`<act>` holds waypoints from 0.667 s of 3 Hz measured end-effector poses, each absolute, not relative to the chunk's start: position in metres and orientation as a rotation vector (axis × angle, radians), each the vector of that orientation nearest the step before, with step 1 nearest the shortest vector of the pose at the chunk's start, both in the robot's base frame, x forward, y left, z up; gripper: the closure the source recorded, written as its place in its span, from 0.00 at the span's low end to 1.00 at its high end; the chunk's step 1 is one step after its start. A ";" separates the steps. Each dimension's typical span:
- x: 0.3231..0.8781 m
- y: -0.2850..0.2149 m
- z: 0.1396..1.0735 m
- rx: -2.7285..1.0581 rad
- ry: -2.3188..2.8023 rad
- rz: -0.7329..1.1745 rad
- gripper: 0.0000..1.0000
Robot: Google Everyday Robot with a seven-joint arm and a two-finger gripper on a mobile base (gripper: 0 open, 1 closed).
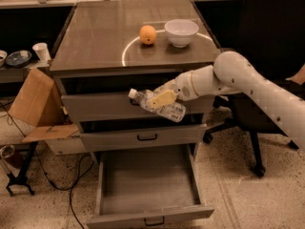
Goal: Place blue plastic bottle into bottom drawer
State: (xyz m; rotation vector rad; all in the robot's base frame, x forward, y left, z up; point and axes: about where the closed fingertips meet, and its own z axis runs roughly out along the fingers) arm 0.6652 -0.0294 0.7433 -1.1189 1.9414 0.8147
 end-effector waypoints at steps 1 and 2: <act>0.637 -0.057 0.709 -1.073 1.972 0.848 1.00; 0.613 -0.069 0.644 -1.054 2.027 0.933 1.00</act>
Offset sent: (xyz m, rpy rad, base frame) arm -0.0743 -0.0628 -0.1534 0.0554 0.2118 -0.0197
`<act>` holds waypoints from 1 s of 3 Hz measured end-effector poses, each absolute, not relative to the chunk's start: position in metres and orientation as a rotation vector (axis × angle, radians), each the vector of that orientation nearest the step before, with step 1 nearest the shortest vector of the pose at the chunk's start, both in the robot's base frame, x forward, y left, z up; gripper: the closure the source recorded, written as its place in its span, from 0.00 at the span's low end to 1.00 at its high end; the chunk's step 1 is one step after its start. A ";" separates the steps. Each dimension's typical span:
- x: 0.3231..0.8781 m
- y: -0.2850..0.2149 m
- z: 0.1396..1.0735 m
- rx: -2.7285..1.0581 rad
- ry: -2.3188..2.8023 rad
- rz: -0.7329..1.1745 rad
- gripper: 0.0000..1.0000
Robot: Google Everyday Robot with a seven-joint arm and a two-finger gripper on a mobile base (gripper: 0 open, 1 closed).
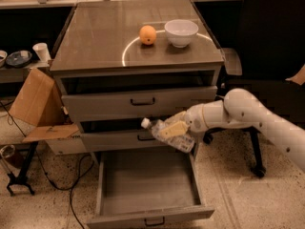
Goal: Place blue plastic bottle into bottom drawer
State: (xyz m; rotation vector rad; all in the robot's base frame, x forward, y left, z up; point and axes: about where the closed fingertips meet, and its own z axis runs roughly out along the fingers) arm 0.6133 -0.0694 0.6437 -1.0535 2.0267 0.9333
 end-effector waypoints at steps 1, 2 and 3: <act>0.607 -0.058 0.583 -1.049 2.049 1.020 1.00; 0.614 -0.018 0.522 -1.045 2.042 1.106 1.00; 0.628 0.040 0.438 -1.050 2.051 1.199 1.00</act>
Offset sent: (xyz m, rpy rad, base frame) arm 0.0125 0.1020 -0.2021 0.1327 0.1658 0.0818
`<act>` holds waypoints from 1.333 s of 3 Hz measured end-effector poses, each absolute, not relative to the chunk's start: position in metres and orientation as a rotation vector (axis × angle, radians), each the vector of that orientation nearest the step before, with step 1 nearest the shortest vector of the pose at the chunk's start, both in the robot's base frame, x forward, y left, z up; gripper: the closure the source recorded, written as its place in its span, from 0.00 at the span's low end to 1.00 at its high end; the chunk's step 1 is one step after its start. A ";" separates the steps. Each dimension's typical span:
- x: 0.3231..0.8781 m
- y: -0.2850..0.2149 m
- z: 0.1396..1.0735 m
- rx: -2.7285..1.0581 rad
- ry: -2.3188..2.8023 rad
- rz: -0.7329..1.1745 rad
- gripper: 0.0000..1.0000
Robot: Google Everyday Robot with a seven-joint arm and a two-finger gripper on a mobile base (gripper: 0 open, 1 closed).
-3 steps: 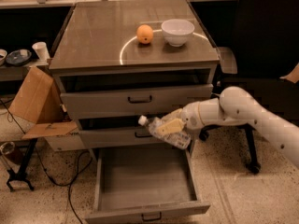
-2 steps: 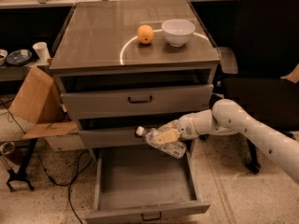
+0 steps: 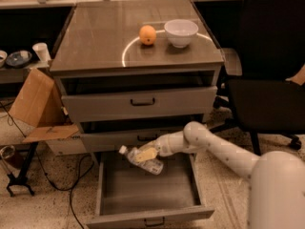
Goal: Place blue plastic bottle into bottom drawer
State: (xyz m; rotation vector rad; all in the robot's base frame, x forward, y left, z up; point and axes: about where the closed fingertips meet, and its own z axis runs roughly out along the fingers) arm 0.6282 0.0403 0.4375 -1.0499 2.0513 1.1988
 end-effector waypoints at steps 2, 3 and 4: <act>0.639 0.077 0.347 -0.989 2.141 1.243 1.00; 0.647 0.087 0.317 -0.954 2.202 1.234 1.00; 0.649 0.094 0.289 -0.944 2.267 1.222 1.00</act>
Offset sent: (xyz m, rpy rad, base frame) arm 0.0184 0.0350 -0.1375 -0.0431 0.1539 -0.0823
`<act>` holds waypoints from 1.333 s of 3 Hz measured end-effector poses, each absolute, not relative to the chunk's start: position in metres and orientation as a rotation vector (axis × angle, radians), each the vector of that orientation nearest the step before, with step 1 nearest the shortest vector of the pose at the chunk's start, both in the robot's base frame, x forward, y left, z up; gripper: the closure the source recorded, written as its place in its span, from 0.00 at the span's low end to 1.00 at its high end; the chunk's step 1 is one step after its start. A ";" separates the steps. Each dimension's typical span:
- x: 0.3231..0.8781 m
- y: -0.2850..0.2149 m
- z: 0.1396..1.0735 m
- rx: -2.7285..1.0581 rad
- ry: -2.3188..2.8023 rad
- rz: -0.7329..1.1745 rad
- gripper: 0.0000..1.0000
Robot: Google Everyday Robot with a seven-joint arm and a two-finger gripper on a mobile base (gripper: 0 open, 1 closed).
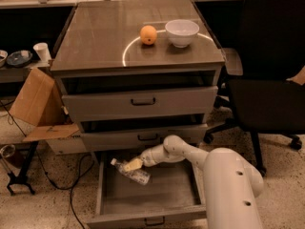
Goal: Place blue plastic bottle into bottom drawer
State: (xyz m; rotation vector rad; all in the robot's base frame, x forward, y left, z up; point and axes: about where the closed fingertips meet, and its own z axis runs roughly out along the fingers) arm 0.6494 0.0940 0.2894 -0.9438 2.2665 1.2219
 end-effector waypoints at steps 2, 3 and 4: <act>0.639 0.092 0.247 -0.904 2.394 1.213 0.91; 0.634 0.088 0.237 -0.862 2.442 1.208 0.73; 0.626 0.077 0.222 -0.809 2.470 1.213 0.49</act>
Offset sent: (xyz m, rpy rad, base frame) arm -0.0125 -0.0099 -0.0592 -0.1004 0.1355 -0.0423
